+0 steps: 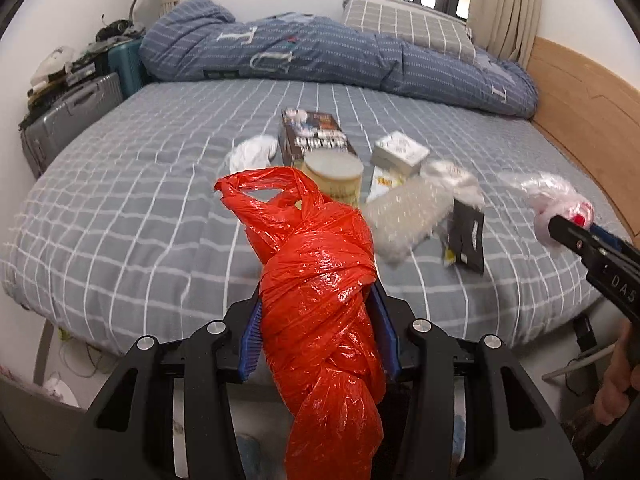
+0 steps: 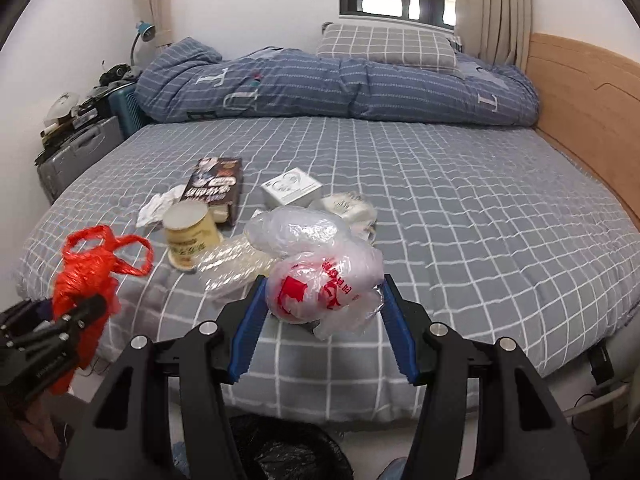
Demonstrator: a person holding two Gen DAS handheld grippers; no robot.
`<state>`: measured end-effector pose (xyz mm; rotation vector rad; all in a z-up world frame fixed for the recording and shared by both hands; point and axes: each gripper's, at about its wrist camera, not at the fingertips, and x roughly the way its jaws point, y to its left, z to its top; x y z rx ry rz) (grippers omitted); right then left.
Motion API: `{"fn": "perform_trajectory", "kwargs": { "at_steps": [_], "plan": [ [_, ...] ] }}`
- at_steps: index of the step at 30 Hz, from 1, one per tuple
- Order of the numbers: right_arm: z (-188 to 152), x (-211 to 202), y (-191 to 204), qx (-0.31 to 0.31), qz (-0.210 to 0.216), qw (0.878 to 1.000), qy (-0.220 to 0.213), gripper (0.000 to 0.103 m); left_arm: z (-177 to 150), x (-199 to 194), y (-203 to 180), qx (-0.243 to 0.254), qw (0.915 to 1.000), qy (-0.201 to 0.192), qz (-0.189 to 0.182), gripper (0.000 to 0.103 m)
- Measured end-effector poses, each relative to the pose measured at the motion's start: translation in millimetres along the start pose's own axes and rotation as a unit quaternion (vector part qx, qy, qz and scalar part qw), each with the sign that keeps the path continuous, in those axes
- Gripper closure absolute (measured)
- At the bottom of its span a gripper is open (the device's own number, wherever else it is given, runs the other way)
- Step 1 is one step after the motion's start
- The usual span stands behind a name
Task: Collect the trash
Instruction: 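Carry both bags off the bed toward the black wastebasket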
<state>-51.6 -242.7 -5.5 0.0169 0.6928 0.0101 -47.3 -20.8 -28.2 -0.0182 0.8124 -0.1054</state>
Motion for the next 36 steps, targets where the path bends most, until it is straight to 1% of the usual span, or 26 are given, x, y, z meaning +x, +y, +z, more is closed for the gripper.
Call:
{"fn": "perform_trajectory", "kwargs": {
  "at_steps": [8, 14, 20, 25, 29, 34, 36],
  "plan": [
    [-20.8, -19.6, 12.7, -0.008, 0.011, 1.000, 0.004, 0.049, -26.9, -12.3, -4.4, 0.011, 0.9999, 0.004, 0.006, 0.058],
    [-41.6, -25.4, 22.4, -0.013, 0.019, 0.999, 0.022, 0.050, -51.3, -16.5, -0.6, 0.012, 0.9996, 0.022, 0.010, 0.058],
    [-59.0, -36.1, 33.1, -0.017, 0.029, 0.999, 0.030, 0.050, -68.7, -18.2, -1.3, 0.015, 0.9987, 0.047, 0.013, 0.058],
    [-67.0, -48.3, 36.8, -0.021, 0.028, 0.999, 0.031, 0.050, -72.1, -33.4, -1.8, 0.008, 0.9990, 0.045, 0.007, 0.058],
    [-73.6, -60.8, 38.4, -0.021, 0.027, 0.999, 0.041, 0.050, -71.3, -46.6, -2.2, 0.007, 0.9987, 0.049, 0.014, 0.058],
    [-81.3, -73.3, 42.8, -0.027, 0.025, 0.998, 0.048, 0.049, -73.0, -66.1, -7.5, 0.014, 0.9987, 0.047, 0.012, 0.058],
    [-85.5, -76.0, 42.5, -0.024, 0.028, 0.998, 0.054, 0.049, -76.4, -68.2, -8.7, 0.011, 0.9985, 0.053, 0.009, 0.058]
  ]
}}
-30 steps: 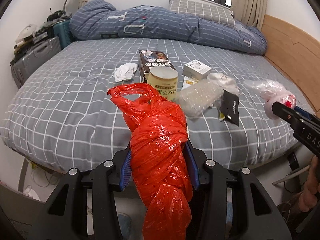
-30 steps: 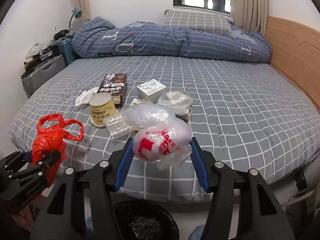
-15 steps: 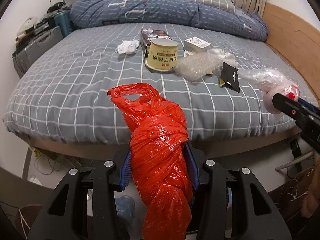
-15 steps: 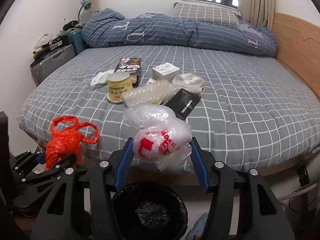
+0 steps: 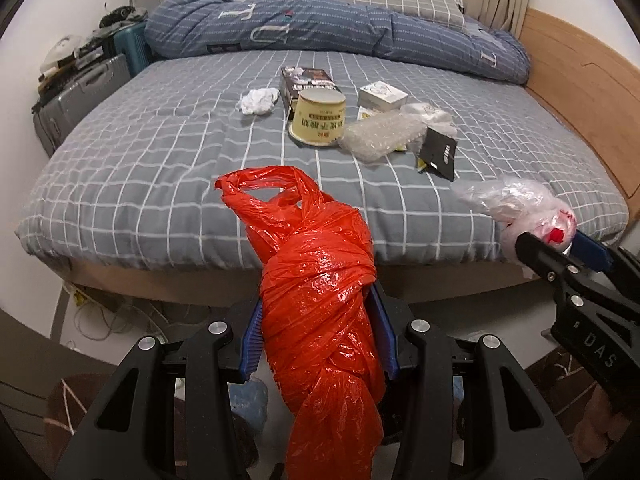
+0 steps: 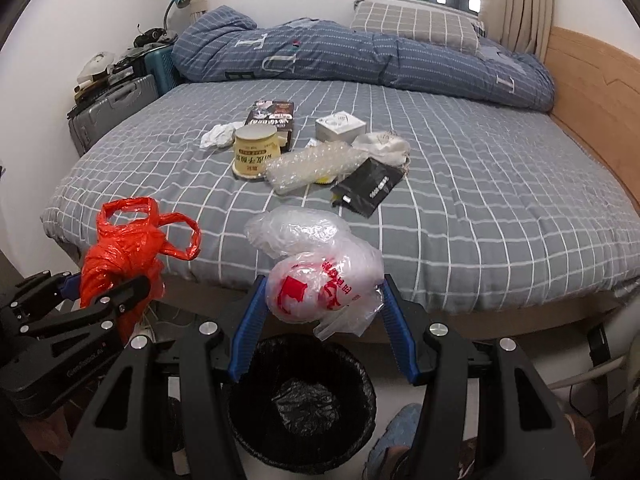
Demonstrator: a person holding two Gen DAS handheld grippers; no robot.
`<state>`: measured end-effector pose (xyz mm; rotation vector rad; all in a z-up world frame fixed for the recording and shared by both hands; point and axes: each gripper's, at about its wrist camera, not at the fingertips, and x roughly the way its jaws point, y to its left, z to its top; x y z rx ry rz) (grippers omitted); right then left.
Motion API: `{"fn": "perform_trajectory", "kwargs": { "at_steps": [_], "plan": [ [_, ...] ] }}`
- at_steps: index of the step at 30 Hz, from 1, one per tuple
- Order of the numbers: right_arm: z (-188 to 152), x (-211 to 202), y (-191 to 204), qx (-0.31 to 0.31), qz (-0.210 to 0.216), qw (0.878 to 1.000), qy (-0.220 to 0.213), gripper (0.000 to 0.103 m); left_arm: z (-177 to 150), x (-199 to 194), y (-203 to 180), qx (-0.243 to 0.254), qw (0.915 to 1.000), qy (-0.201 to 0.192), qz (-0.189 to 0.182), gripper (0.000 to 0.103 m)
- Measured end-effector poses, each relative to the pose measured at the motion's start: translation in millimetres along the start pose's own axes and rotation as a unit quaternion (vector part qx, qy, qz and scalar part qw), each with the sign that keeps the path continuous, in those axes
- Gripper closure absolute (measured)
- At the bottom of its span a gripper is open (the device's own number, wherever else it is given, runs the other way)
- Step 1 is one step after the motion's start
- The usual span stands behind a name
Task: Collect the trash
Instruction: 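Carry both bags off the bed toward the black wastebasket, then open the right tool then the left tool to drop both bags into the wastebasket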
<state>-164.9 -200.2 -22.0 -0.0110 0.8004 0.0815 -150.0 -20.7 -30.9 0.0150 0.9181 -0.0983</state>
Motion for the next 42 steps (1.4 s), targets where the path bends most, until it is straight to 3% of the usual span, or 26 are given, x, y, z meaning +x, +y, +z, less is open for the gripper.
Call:
{"fn": "perform_trajectory", "kwargs": {
  "at_steps": [14, 33, 42],
  "plan": [
    [-37.6, 11.3, -2.7, 0.017, 0.007, 0.999, 0.044, 0.049, -43.2, 18.6, -0.6, -0.010, 0.9985, 0.053, -0.010, 0.058],
    [-100.7, 116.1, 11.5, -0.009, 0.016, 0.987, 0.157, 0.049, -80.3, 116.0, 18.4, -0.011, 0.9926, 0.121, 0.003, 0.058],
    [-111.3, 146.5, 35.4, -0.021, 0.050, 0.981, 0.188, 0.047, -92.0, 128.6, 47.3, -0.033, 0.9899, 0.137, 0.016, 0.059]
  ]
}}
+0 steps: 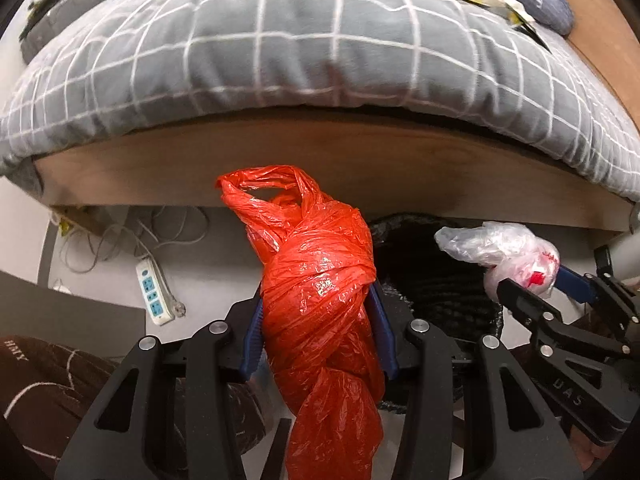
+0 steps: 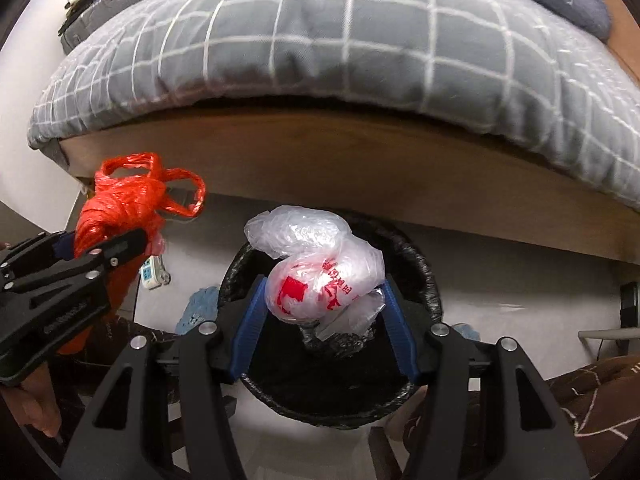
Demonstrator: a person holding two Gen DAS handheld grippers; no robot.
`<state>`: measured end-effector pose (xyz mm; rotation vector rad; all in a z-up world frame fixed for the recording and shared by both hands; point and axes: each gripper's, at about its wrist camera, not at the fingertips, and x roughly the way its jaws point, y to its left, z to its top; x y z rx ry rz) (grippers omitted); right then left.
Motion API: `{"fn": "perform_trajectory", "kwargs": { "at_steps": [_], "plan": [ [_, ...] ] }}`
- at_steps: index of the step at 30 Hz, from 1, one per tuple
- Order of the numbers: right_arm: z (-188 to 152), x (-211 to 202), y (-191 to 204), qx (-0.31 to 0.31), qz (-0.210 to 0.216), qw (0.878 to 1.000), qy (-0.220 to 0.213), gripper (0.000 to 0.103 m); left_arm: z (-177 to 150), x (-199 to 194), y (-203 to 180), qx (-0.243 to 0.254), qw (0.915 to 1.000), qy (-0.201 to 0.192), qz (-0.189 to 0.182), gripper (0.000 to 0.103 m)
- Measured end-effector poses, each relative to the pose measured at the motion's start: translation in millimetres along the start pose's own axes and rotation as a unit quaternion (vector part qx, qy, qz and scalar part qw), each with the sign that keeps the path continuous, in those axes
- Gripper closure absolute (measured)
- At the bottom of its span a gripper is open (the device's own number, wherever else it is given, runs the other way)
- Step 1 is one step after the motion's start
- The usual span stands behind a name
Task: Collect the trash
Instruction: 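Open the right tool then the left tool to drop both bags into the wastebasket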
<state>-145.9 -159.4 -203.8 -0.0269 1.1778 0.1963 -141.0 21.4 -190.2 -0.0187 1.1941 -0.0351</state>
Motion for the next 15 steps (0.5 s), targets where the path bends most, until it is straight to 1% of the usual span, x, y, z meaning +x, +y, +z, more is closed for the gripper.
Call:
{"fn": "perform_trajectory", "kwargs": {
  "at_steps": [1, 2, 4, 7, 11, 15],
  "plan": [
    [0.5, 1.4, 1.0, -0.002, 0.003, 1.000, -0.001, 0.040, 0.4, 0.6, 2.6, -0.002, 1.0000, 0.001, -0.001, 0.059],
    [0.8, 0.9, 2.0, -0.003, 0.003, 1.000, -0.003, 0.027, 0.6, 0.8, 2.7, -0.002, 1.0000, 0.000, -0.003, 0.059],
    [0.0, -0.4, 1.1, -0.005, -0.011, 1.000, -0.013, 0.018, 1.9, 1.2, -1.7, 0.001, 1.0000, 0.000, -0.004, 0.059],
    [-1.4, -0.1, -4.2, 0.003, -0.021, 1.000, -0.011, 0.013, 2.7, 4.4, -12.7, 0.007, 0.9999, 0.006, -0.011, 0.059],
    [-3.8, -3.2, -23.2, 0.025, -0.039, 0.999, -0.017, 0.008, 2.8, 13.2, -25.4, 0.025, 0.9994, 0.011, -0.021, 0.059],
    [-6.6, -9.8, -50.9, 0.048, -0.036, 0.998, -0.013, 0.008, 4.3, 19.9, -41.3, 0.036, 0.9986, 0.023, -0.032, 0.059]
  ]
}}
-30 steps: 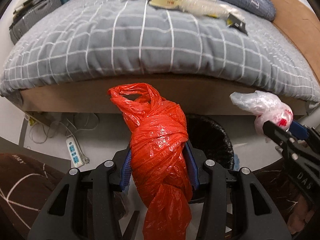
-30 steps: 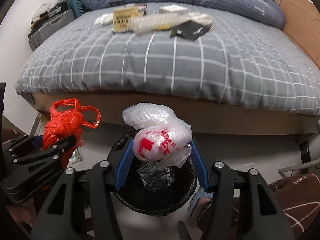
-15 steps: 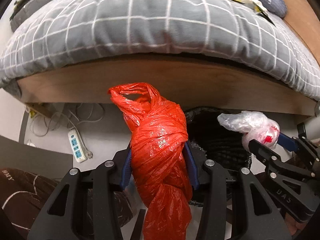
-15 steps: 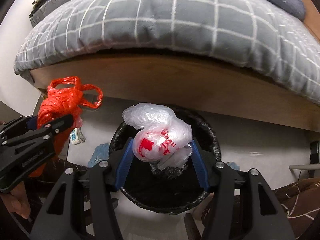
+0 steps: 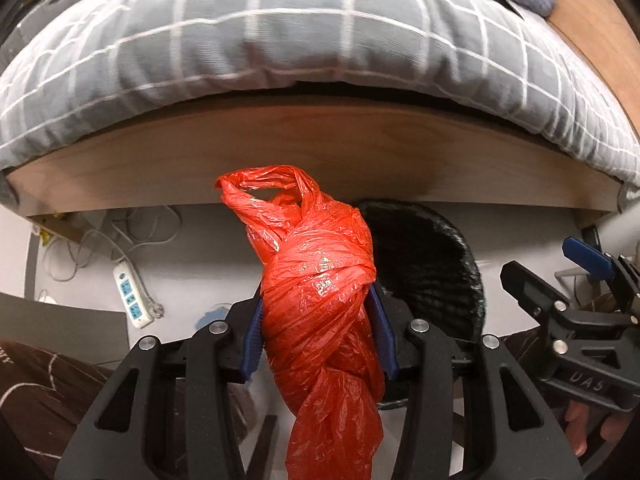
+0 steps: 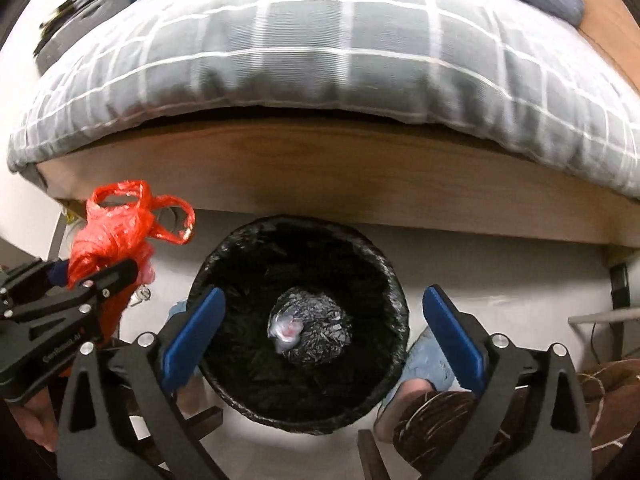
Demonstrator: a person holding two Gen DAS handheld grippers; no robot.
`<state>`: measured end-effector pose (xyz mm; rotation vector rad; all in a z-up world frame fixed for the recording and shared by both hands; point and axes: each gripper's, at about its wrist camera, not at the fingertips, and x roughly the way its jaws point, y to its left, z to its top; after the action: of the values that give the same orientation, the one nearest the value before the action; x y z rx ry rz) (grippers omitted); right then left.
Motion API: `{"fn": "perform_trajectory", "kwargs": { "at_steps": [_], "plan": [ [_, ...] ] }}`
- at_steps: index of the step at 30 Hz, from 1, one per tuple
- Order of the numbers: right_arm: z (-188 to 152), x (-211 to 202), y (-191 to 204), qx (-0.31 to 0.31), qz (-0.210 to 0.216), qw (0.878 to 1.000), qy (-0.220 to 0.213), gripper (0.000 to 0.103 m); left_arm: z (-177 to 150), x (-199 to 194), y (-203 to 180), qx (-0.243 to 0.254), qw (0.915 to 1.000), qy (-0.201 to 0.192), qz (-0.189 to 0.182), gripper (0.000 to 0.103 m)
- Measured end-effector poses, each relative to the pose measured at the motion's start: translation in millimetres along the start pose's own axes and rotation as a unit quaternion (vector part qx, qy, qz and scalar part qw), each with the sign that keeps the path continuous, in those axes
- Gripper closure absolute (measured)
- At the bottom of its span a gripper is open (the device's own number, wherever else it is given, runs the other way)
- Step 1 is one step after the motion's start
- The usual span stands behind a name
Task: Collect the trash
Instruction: 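Open the right tool then the left tool to drop both bags into the wastebasket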
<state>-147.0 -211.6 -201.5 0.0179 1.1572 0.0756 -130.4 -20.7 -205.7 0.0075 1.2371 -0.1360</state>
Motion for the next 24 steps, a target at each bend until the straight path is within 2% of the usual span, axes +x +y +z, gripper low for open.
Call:
{"fn": "perform_trajectory", "kwargs": {
  "at_steps": [7, 17, 20, 24],
  "plan": [
    [-5.8, -15.0, -38.9, 0.014, -0.051, 0.999, -0.007, 0.008, 8.2, 11.3, -49.1, 0.035, 0.9991, 0.012, -0.022, 0.059],
    [-10.2, -29.7, -73.7, 0.046, -0.075, 0.996, -0.015, 0.008, 5.9, 17.8, -96.9, 0.074, 0.9967, 0.016, -0.030, 0.058],
    [-11.1, -29.8, -75.0, 0.050, -0.079, 0.995, -0.019, 0.008, 4.9, 18.8, -99.1, 0.073, 0.9971, 0.012, -0.021, 0.052],
    [-10.9, -25.4, -73.9, 0.057, -0.078, 0.995, -0.022, 0.008, 4.4, 14.0, -92.1, 0.067, 0.9978, -0.004, 0.002, 0.028]
  ]
}}
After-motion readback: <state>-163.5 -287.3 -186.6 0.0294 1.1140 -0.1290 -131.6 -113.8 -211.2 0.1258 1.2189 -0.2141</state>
